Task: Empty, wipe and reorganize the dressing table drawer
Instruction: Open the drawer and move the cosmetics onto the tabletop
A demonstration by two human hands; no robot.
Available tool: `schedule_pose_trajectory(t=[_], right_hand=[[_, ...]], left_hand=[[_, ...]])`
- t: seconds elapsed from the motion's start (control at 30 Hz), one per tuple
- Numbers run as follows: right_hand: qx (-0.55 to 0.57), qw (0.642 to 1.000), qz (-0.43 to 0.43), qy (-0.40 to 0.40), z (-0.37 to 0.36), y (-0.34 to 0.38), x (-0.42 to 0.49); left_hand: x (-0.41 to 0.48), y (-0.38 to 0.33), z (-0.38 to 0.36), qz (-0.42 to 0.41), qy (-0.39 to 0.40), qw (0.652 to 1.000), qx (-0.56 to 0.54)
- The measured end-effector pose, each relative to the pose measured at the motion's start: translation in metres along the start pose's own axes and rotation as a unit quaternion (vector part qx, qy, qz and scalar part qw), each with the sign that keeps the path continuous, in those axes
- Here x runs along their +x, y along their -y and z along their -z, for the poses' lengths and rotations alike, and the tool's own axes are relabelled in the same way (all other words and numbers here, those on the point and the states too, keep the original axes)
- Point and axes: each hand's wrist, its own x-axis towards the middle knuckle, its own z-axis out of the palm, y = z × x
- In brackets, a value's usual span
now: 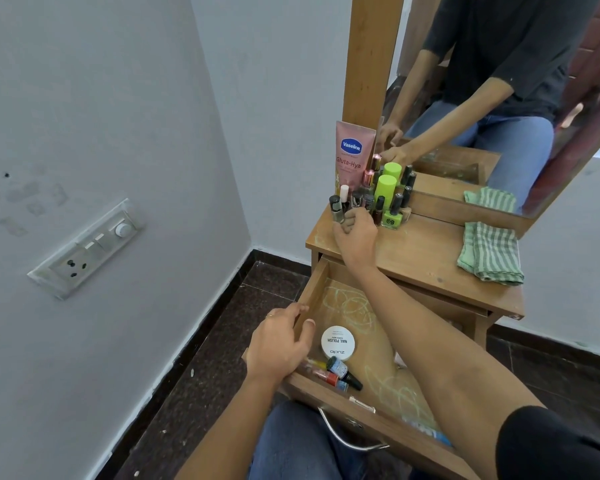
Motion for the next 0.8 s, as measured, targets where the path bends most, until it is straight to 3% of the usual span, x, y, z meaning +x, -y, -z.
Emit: schedule_pose_trajectory(t=[0.1, 0.23, 0.3, 0.4, 0.47, 0.57, 0.8], right_hand=[[0.067, 0.996, 0.042, 0.049, 0.015, 0.006, -0.016], [0.055, 0.957, 0.149, 0.241, 0.045, -0.006, -0.064], [-0.053, 0.904, 0.216, 0.366, 0.056, -0.026, -0.084], [-0.205, 0.796, 0.209, 0.530, 0.064, -0.051, -0.103], [-0.259, 0.759, 0.204, 0.561, 0.068, -0.057, -0.109], [-0.292, 0.741, 0.209, 0.567, 0.073, -0.057, -0.111], [-0.285, 0.777, 0.213, 0.519, 0.075, -0.062, -0.117]], left_hand=[[0.000, 0.000, 0.000, 0.004, 0.001, 1.000, -0.001], [-0.001, 0.000, 0.000, 0.002, -0.002, 1.000, -0.003], [-0.001, 0.000, 0.000, 0.002, -0.003, 1.000, -0.008], [0.000, 0.000, 0.000, 0.003, -0.004, 1.000, -0.007], [0.000, 0.001, -0.001, 0.003, -0.004, 1.000, -0.004], [0.000, 0.002, -0.002, 0.004, -0.005, 1.000, -0.002], [0.001, 0.003, -0.003, 0.004, -0.007, 1.000, -0.001]])
